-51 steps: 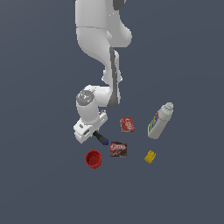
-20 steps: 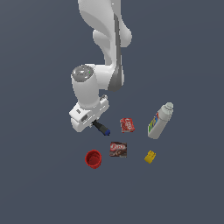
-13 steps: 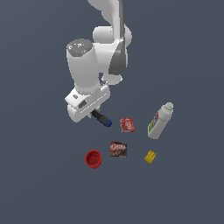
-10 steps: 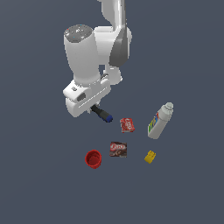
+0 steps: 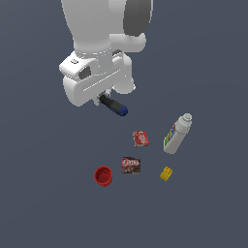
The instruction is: Pick up a designated object from a clutter of objects.
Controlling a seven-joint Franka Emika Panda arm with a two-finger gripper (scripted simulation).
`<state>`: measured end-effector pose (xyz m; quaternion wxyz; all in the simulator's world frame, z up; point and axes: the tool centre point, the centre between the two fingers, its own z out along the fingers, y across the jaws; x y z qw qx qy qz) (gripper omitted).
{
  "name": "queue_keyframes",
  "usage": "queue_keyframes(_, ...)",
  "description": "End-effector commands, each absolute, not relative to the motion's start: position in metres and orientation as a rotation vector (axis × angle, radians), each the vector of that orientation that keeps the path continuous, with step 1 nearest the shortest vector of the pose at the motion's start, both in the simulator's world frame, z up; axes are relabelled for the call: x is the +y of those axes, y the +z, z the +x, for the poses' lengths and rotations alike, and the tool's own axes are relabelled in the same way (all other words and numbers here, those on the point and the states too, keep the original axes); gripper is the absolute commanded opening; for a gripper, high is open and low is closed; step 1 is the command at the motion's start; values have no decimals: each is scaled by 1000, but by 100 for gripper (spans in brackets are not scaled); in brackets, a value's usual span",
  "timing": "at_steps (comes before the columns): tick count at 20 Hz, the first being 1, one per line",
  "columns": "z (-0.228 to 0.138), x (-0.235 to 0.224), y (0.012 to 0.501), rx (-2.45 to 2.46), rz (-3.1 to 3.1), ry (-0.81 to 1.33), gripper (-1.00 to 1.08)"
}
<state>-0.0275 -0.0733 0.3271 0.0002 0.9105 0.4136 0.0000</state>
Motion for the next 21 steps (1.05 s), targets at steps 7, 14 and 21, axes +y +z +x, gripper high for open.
queue_keyframes(7,-28,-67,397,1299,2860,0,-100)
queue_keyframes(14,-27,-65,426,1299,2860,0,-100)
queue_keyframes(21,-25,-64,430,1299,2860,0,-100)
